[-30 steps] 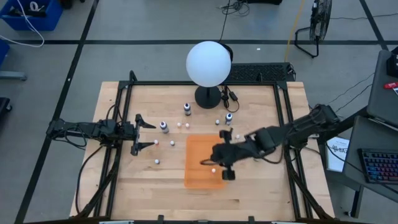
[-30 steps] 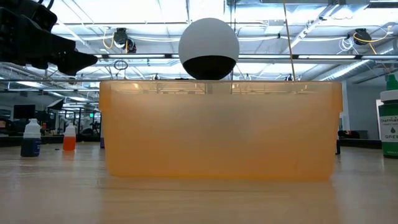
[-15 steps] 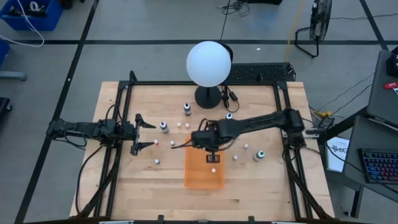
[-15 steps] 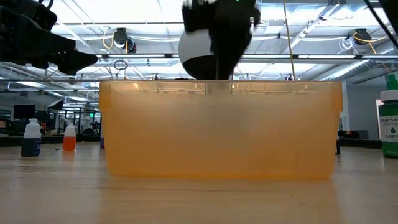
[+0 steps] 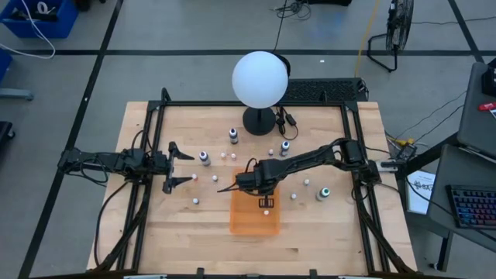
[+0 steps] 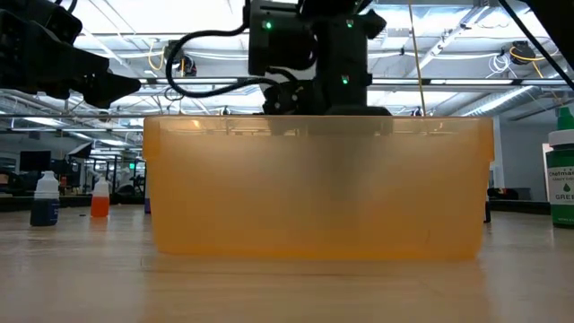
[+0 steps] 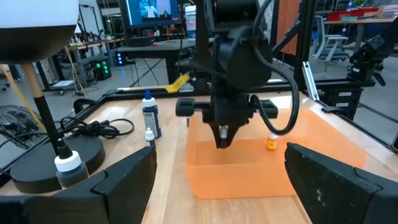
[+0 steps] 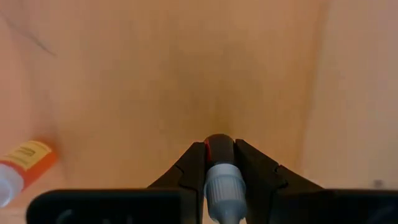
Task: Pick & Place food coloring
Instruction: Put the small red food coloring bottle into the orange bin
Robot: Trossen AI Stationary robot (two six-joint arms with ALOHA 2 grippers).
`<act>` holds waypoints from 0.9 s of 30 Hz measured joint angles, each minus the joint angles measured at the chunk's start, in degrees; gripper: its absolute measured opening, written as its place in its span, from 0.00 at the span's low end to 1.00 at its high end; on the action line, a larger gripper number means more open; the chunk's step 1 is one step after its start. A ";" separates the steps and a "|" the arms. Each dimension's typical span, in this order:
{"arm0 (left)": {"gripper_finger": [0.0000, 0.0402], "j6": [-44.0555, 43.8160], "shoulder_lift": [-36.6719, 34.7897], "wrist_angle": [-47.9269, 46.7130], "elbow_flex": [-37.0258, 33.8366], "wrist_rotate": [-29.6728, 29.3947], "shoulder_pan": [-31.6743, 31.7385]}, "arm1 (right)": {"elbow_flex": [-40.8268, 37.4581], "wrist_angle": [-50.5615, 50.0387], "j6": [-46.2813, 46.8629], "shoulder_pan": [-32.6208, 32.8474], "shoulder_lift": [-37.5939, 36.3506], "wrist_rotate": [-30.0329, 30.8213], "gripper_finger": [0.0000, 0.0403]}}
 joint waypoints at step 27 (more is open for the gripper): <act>0.87 0.00 0.00 0.00 0.00 0.00 0.00 | -4.54 6.35 2.67 0.72 -0.74 -0.75 0.37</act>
